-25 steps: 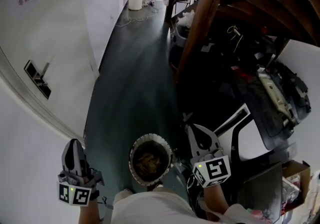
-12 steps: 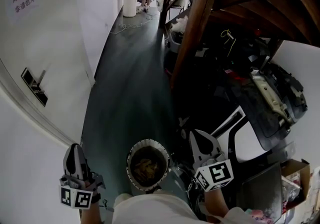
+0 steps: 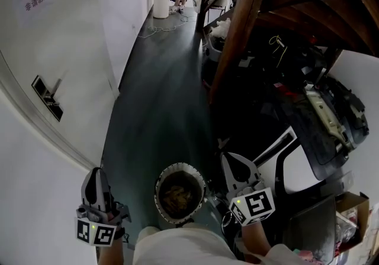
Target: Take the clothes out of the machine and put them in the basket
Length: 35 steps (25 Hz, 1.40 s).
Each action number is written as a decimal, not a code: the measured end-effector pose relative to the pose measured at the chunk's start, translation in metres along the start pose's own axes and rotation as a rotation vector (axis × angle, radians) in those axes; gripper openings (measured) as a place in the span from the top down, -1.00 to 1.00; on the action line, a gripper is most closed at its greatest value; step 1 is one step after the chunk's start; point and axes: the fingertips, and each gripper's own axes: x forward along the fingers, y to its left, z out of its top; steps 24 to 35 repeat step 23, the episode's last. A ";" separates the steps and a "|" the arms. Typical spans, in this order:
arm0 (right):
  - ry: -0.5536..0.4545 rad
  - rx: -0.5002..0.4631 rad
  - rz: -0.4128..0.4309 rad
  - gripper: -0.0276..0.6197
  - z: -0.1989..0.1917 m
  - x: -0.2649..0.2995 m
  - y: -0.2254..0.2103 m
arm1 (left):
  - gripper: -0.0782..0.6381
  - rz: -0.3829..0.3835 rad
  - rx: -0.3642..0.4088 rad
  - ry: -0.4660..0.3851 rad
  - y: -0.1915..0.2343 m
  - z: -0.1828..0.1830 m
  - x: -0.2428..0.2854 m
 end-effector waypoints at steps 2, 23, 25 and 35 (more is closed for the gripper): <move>0.003 0.000 0.010 0.88 -0.002 0.001 0.005 | 0.74 0.006 0.003 0.003 0.002 0.001 -0.003; 0.016 -0.021 0.061 0.88 -0.005 0.005 0.037 | 0.74 0.061 -0.005 0.020 0.021 0.003 -0.033; 0.016 -0.021 0.061 0.88 -0.005 0.005 0.037 | 0.74 0.061 -0.005 0.020 0.021 0.003 -0.033; 0.016 -0.021 0.061 0.88 -0.005 0.005 0.037 | 0.74 0.061 -0.005 0.020 0.021 0.003 -0.033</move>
